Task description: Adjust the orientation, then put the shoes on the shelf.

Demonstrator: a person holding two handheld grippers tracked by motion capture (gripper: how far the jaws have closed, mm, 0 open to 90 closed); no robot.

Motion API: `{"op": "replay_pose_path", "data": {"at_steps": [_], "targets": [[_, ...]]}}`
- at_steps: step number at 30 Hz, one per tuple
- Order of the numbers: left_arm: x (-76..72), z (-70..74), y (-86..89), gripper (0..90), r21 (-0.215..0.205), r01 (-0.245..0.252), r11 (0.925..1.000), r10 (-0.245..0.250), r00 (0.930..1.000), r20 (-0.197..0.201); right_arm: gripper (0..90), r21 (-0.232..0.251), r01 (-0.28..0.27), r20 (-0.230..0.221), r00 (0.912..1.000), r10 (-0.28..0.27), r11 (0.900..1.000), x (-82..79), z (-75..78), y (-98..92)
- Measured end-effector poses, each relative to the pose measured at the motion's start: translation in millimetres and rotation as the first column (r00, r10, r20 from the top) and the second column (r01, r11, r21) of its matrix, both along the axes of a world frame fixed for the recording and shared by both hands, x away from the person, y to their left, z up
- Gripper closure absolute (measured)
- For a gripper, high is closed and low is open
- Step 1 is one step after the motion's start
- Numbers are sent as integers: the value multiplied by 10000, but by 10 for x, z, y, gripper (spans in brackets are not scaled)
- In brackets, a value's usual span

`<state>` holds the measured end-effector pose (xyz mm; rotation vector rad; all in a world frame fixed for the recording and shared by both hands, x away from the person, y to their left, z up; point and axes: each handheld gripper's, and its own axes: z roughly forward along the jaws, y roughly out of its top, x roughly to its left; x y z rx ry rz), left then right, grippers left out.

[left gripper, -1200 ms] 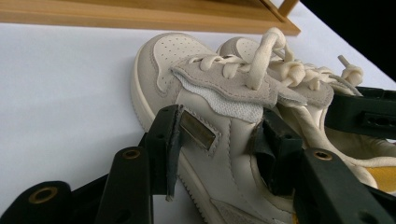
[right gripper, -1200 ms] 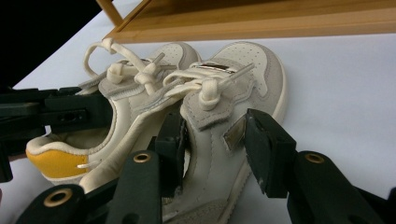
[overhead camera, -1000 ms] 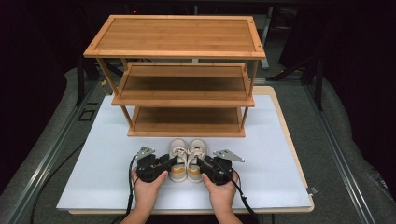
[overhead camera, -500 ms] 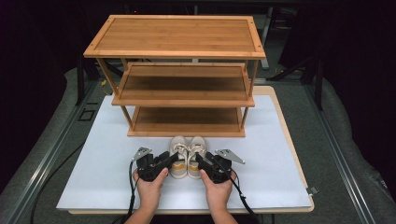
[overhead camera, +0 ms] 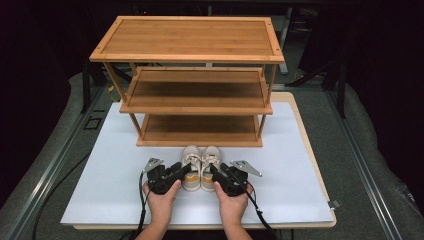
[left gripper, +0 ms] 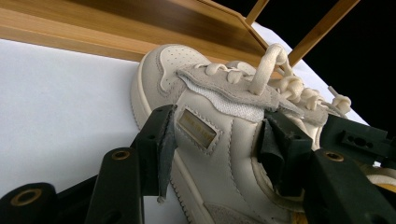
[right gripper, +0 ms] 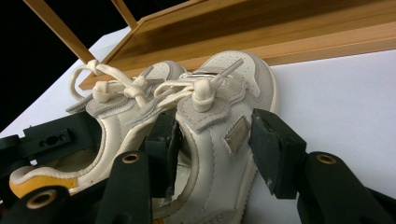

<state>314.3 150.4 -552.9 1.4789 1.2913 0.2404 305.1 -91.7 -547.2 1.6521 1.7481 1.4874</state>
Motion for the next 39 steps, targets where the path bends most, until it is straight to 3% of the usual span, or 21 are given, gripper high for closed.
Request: {"op": "replay_pose_path", "data": {"at_steps": [6,8,12,17,24,32,35,39], "targets": [[6,1,2,501,-25,52,10000,-52,10000,0,540,160,73,50,10000,-74,9998,0,-11,5],[7,1,3,503,-33,49,10000,-49,10000,-1,544,100,-30,-149,9999,32,9999,-7,-1,-6],[19,2,10,510,-289,-5,9996,1,9999,-120,552,316,50,-94,9999,-47,9995,0,-13,-10],[22,19,7,530,-151,-40,9999,39,10000,-77,560,678,96,-162,9998,-85,9977,10,-15,-22],[22,37,-2,543,-68,-113,9999,112,9999,-76,566,647,110,-170,9998,-99,9978,7,-2,-9],[4,66,-34,543,620,-15,9981,17,10000,-21,577,231,58,-147,9999,-54,9997,-4,3,-6],[-5,55,-31,537,607,-61,9981,58,10000,48,571,-309,27,-126,9999,-31,9995,-19,15,9],[22,62,-13,518,564,105,9984,-88,9995,-296,568,-282,-54,-134,9999,50,9996,-7,17,-1]]}}
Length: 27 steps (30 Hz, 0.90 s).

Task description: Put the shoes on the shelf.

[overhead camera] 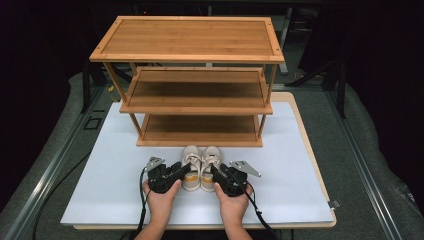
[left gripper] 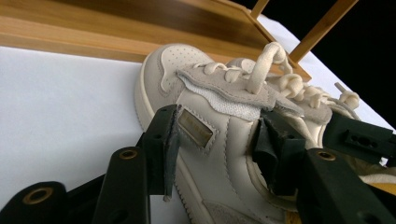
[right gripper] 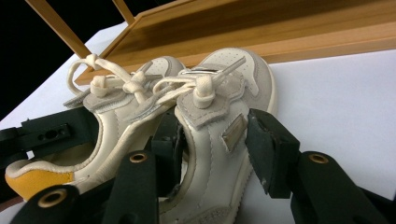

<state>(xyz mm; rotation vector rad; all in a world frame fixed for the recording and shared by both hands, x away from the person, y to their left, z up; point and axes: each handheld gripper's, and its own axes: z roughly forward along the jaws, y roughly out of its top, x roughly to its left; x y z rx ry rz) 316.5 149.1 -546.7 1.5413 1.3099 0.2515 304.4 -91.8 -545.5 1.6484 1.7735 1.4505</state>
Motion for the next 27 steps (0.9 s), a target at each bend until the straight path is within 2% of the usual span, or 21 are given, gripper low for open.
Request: {"op": "replay_pose_path", "data": {"at_steps": [3,10,11,13,14,17,20,22,24,26,27], "targets": [[7,3,0,514,62,33,10000,-33,10000,-23,564,52,-15,-163,9999,16,10000,10,6,-9],[12,-2,4,532,-5,62,10000,-62,10000,-3,572,133,-22,-125,9999,24,9999,17,-6,0],[5,-7,3,537,-60,25,10000,-25,10000,10,575,92,-65,-299,9995,67,9999,12,4,-9],[1,-11,2,547,-122,-21,9999,21,10000,31,581,384,39,-327,9995,-26,9993,17,-9,-24],[3,-10,1,552,-147,-33,9999,33,10000,17,583,597,-10,-197,9998,22,9982,28,-21,-30],[12,2,-7,558,-205,-84,9998,83,10000,-40,588,611,-32,-501,9987,63,9981,26,-1,-46],[17,15,-13,563,-201,-64,9998,61,9999,-121,590,700,73,-389,9992,-46,9975,41,5,-40],[15,25,-10,566,-231,-10,9997,8,10000,-79,592,627,52,-395,9992,-27,9980,32,31,-45],[9,49,-8,567,-269,-14,9996,13,10000,-26,592,667,92,-212,9997,-78,9977,30,48,-42],[4,85,-2,568,-204,-3,9998,5,10000,59,592,597,-3,-298,9996,21,9982,13,83,-46],[2,105,5,567,-150,26,9999,-25,10000,78,592,626,51,-186,9998,-39,9980,13,94,-37]]}}
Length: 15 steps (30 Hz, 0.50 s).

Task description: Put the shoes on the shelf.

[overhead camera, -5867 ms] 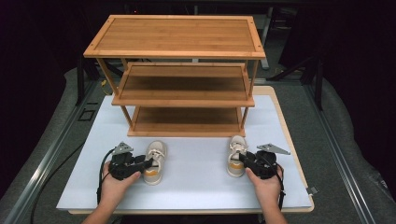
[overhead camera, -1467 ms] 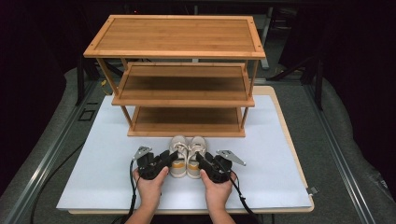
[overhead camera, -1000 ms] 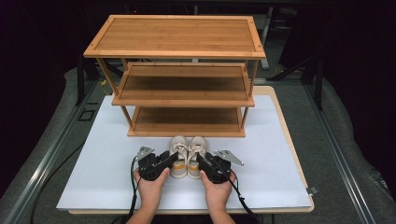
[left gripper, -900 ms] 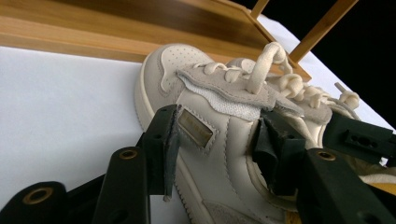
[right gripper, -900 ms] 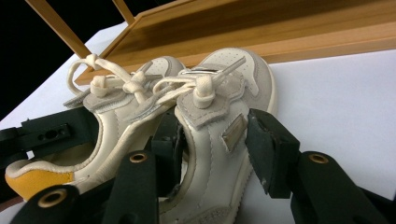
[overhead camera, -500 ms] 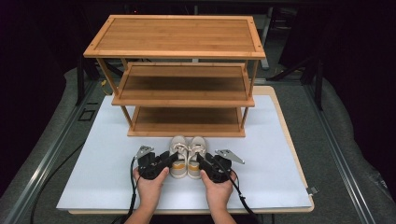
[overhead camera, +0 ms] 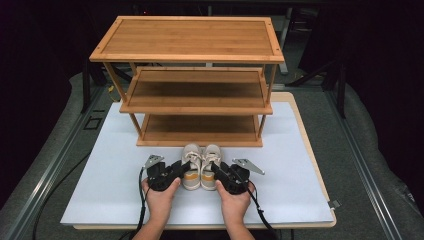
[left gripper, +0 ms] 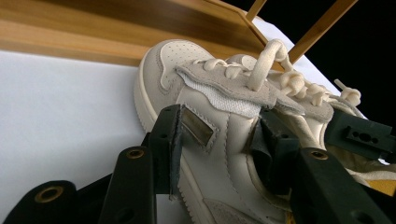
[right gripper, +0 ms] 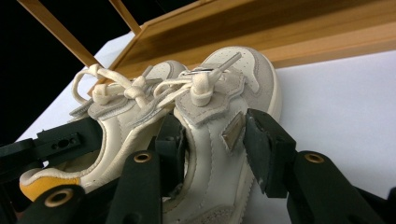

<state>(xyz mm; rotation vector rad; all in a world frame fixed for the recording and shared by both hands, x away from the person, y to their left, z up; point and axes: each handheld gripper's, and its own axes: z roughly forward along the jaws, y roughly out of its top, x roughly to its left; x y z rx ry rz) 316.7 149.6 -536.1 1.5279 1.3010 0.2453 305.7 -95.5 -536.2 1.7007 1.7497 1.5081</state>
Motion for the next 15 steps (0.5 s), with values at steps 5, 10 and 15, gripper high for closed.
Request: {"op": "replay_pose_path", "data": {"at_steps": [5,10,15], "targets": [[-22,113,17,567,-2,-13,10000,13,9999,151,591,151,20,246,9997,-24,9999,-13,92,23],[-46,229,34,567,42,-35,10000,34,9997,256,590,17,-38,276,9996,38,10000,-36,213,38],[-73,337,50,567,78,-35,10000,32,9993,361,590,-5,-82,404,9992,82,10000,-47,318,55]]}}
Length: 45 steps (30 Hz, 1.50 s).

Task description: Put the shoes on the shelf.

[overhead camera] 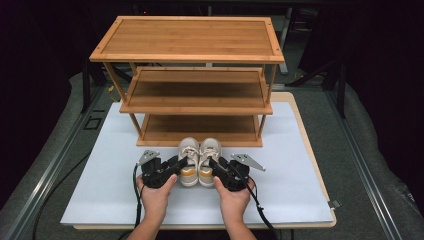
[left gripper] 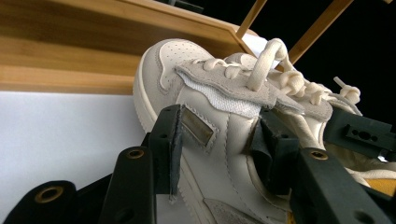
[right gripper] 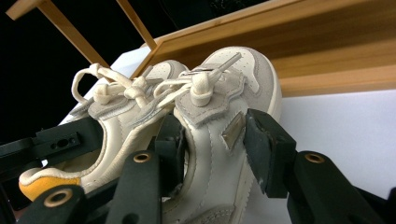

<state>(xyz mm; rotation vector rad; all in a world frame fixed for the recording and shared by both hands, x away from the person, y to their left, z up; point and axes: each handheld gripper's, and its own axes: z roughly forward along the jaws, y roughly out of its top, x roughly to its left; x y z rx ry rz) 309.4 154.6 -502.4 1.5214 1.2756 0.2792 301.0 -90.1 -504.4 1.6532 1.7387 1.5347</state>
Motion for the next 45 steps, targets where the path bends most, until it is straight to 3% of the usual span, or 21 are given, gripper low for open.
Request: {"op": "replay_pose_path", "data": {"at_steps": [17,19,22,23,26,38,45], "targets": [[-34,353,64,567,-74,126,9999,-123,9994,336,589,-148,-140,307,9994,145,9998,-62,375,44],[-35,382,63,568,-46,138,9999,-137,9993,362,589,-59,-79,486,9988,82,10000,-57,393,51],[-37,413,65,567,-82,135,9999,-132,9993,349,590,-112,-165,354,9992,168,9998,-63,427,39],[-37,422,67,568,-105,140,9998,-136,9993,338,589,4,-45,531,9986,45,10000,-54,425,51],[-45,450,79,568,-164,153,9997,-147,9992,360,589,-30,-131,383,9992,132,9999,-68,464,41],[-68,582,98,568,-251,154,9996,-141,9986,513,589,17,-142,610,9980,141,9999,-82,607,51],[-89,694,101,568,-259,158,9995,-138,9971,754,589,42,-78,805,9967,75,10000,-102,700,56]]}}
